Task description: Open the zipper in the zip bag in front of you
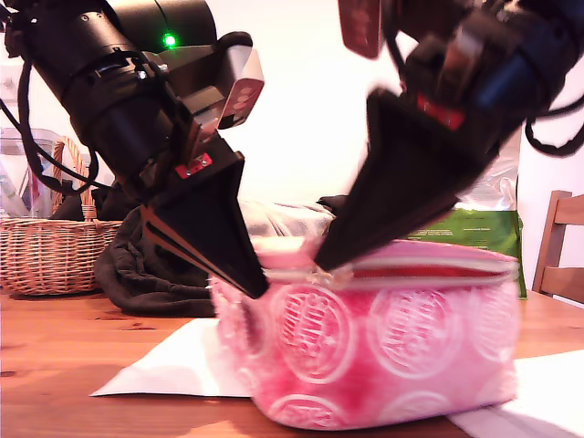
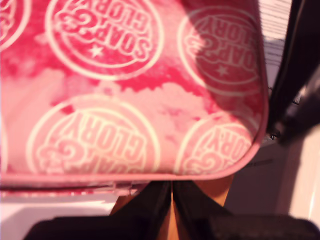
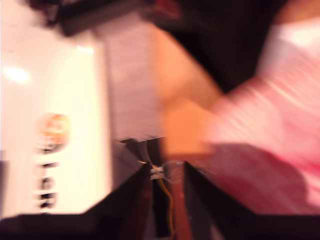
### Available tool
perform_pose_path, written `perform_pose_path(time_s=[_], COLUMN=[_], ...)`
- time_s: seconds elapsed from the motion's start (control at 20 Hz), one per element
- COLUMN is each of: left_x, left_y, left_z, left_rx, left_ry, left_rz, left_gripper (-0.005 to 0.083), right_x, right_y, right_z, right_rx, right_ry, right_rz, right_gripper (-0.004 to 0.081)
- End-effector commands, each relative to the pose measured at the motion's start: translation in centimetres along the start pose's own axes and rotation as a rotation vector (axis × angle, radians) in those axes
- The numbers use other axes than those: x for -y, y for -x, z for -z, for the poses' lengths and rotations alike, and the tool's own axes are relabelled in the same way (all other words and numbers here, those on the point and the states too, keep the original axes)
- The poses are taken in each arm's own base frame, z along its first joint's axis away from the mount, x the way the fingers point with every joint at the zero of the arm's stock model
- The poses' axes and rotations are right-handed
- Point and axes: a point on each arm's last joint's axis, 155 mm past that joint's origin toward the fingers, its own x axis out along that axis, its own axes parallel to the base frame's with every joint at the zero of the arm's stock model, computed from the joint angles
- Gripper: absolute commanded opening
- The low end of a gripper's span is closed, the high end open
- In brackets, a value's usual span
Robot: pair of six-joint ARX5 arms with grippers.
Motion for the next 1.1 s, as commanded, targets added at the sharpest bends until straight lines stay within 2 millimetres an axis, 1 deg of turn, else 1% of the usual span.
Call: perform_pose_path(time_s=[0.0,0.1,0.2,0.35,0.4,0.45,0.55,0.6,0.7,0.75,0.8,0.85,0.95,1.05], left_x=[0.0,-0.5,-0.5,0.1,0.2,-0.1,-1.2,-1.9,-3.9,-5.1,-6.2,-7.1,-9.4,-10.9], left_y=[0.1,0.9,1.8,2.8,3.0,3.1,3.6,3.9,5.0,5.7,6.2,6.3,5.7,4.8], left_z=[-0.2,-0.6,-0.9,-0.9,-1.3,-1.8,-3.5,-4.4,-6.4,-7.6,-8.6,-9.2,-9.1,-9.0], left_rx=[0.006,0.022,0.036,0.043,0.054,0.070,0.133,0.166,0.249,0.294,0.338,0.371,0.381,0.383], left_ry=[-0.004,-0.014,-0.019,-0.025,-0.039,-0.078,-0.113,-0.125,-0.136,-0.190,-0.206,-0.202,-0.185,-0.207], left_rz=[-0.011,-0.054,-0.079,-0.080,-0.095,-0.121,-0.187,-0.219,-0.285,-0.325,-0.354,-0.360,-0.367,-0.382], left_gripper=[-0.0019,-0.0019,-0.0019,-0.0019,-0.0019,-0.0019,-0.0019,-0.0019,-0.0019,-0.0019,-0.0019,-0.0019,-0.0019,-0.0019], right_x=[-0.6,-0.6,-0.5,-0.4,-0.1,0.5,1.5,1.7,1.8,1.9,1.9,2.1,3.1,4.7], right_y=[0.1,0.3,0.9,2.8,3.7,4.4,5.5,5.9,6.4,6.5,6.6,6.6,6.7,7.0], right_z=[-0.6,-0.9,-1.4,-2.3,-2.7,-2.4,-1.4,-0.8,-0.1,0.3,0.4,0.3,0.3,0.3], right_rx=[0.010,0.009,-0.002,-0.025,-0.025,-0.039,-0.074,-0.087,-0.101,-0.107,-0.108,-0.105,-0.103,-0.100], right_ry=[0.016,0.016,0.006,-0.032,-0.041,-0.054,-0.106,-0.135,-0.203,-0.251,-0.281,-0.290,-0.303,-0.331], right_rz=[-0.015,-0.014,-0.010,-0.001,0.017,0.051,0.114,0.125,0.129,0.131,0.134,0.141,0.196,0.274], right_gripper=[0.0235,0.0235,0.0235,0.0231,0.0228,0.0228,0.0224,0.0199,0.0103,0.0045,-0.0008,-0.0013,-0.0013,-0.0013])
